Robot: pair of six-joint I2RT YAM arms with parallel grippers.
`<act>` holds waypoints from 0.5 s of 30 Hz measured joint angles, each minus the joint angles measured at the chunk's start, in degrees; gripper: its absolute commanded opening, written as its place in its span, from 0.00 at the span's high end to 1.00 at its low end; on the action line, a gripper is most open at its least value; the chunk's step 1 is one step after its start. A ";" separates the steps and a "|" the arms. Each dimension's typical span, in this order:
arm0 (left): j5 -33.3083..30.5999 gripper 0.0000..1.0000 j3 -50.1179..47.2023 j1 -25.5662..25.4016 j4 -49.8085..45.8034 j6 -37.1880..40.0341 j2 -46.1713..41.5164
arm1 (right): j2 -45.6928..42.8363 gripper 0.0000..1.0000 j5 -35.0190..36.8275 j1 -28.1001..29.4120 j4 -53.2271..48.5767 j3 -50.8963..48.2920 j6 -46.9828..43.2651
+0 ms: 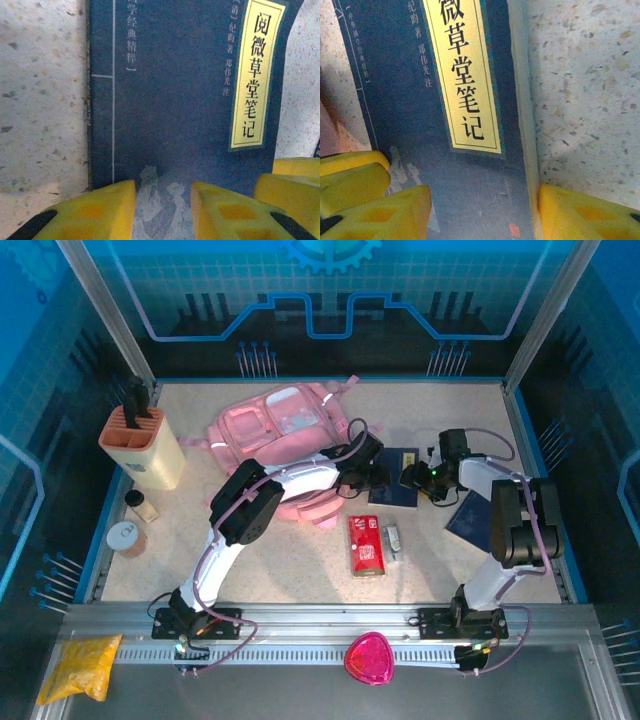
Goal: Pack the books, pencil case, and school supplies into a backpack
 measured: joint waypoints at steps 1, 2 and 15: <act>-0.17 0.66 -0.02 0.04 0.00 0.02 0.00 | 0.00 0.45 -0.13 0.02 -0.02 0.00 0.00; -0.33 0.66 -0.02 0.09 -0.02 0.02 0.00 | -0.04 0.47 -0.33 0.02 -0.04 0.00 0.00; -0.83 0.67 -0.02 0.15 -0.15 0.04 0.00 | -4.96 0.61 -2.23 -0.15 -1.40 -0.09 -1.57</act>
